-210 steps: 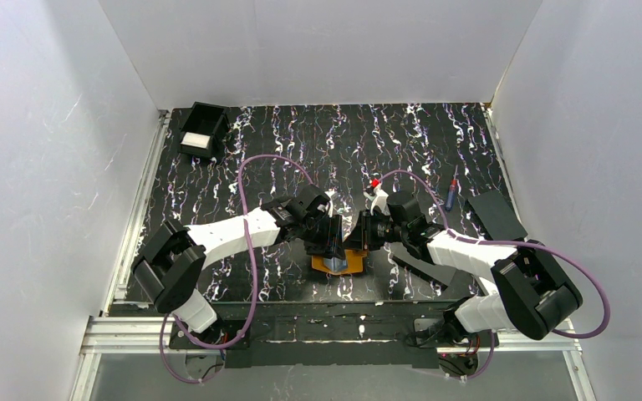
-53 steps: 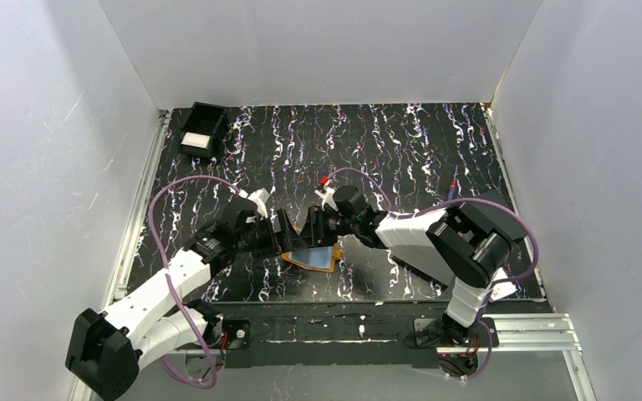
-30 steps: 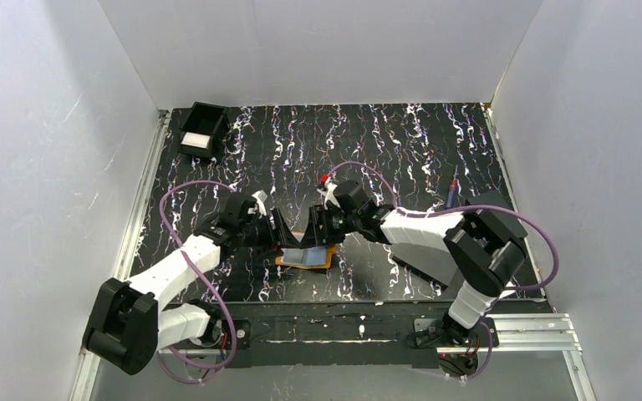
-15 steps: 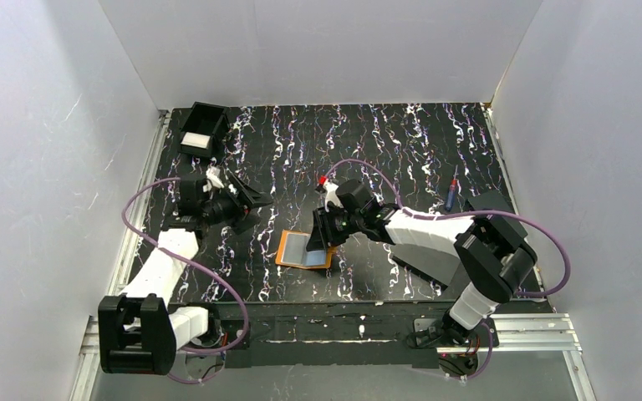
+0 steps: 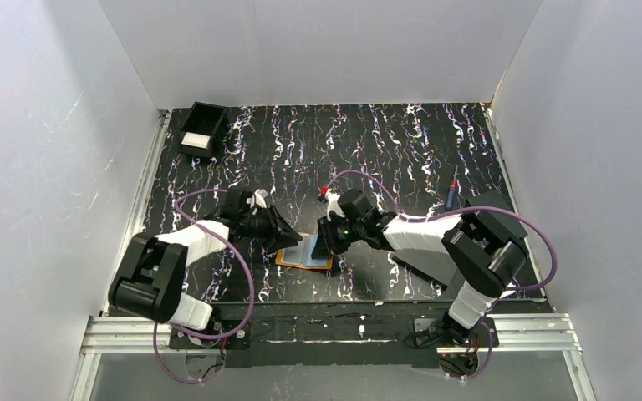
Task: Put the credit cards into the card holder
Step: Open the card holder, then move the storage box to the center of the board.
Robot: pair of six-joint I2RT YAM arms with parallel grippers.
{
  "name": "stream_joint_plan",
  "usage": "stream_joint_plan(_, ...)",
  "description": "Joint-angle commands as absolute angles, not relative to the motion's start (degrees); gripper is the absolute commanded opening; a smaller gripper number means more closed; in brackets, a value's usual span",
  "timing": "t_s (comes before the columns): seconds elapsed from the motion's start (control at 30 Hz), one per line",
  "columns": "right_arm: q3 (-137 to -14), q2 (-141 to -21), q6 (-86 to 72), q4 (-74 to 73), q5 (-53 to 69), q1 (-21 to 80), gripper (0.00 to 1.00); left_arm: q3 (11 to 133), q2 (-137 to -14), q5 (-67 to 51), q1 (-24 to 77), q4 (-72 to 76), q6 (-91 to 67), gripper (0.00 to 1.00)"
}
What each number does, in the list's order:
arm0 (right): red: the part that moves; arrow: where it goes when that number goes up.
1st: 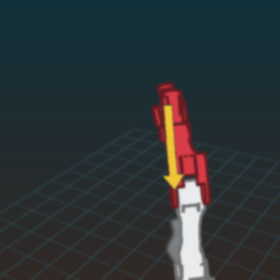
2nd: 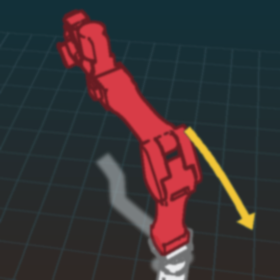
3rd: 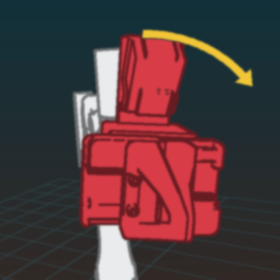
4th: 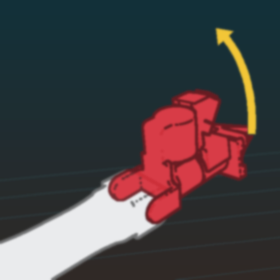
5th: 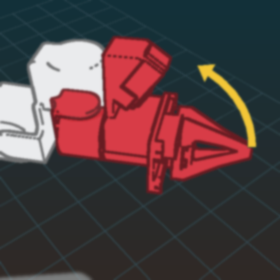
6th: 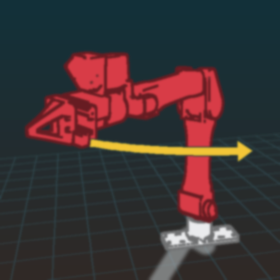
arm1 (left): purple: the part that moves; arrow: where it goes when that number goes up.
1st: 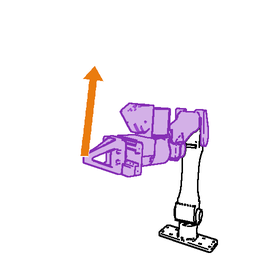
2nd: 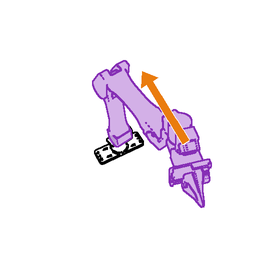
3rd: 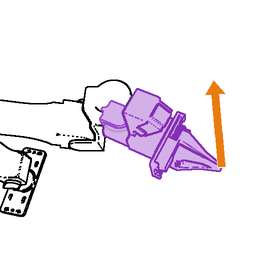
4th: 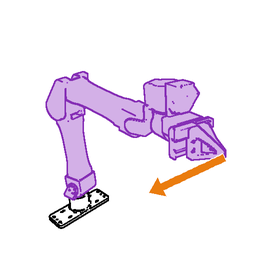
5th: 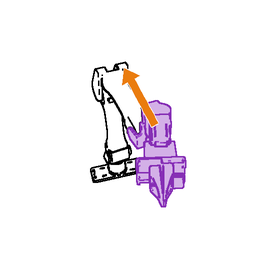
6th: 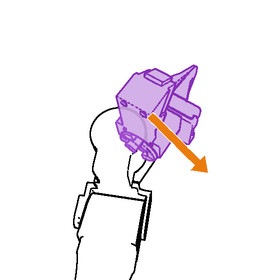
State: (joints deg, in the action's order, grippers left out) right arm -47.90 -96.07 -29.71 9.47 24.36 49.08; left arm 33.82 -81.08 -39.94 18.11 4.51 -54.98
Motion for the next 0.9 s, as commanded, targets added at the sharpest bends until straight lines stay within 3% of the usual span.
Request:
stream_joint_plan(0.0, -43.25, -96.15, -29.96, 16.43, 25.84, 48.24, 0.25, 30.48, -85.54, -37.80, 17.12, 6.72, -52.24, 0.26)
stream_joint_plan(0.23, -33.65, -98.61, -35.34, 27.93, 29.60, 44.40, 0.24, 25.97, -88.89, -34.20, 16.02, 7.47, -49.37, 0.23)
stream_joint_plan(0.5, -35.79, -96.46, -35.43, 24.40, 30.97, 44.33, 0.26, 26.47, -86.04, -34.01, 15.68, 5.74, -47.94, 0.24)
stream_joint_plan(0.67, -40.82, -92.65, -32.82, 15.75, 30.77, 44.33, 0.34, 32.07, -81.58, -35.03, 15.68, -0.44, -45.82, 0.32)
stream_joint_plan(0.87, -47.62, -91.87, -29.72, 6.48, 30.54, 44.38, 0.46, 39.15, -73.83, -33.79, 15.13, -10.92, -43.99, 0.51)
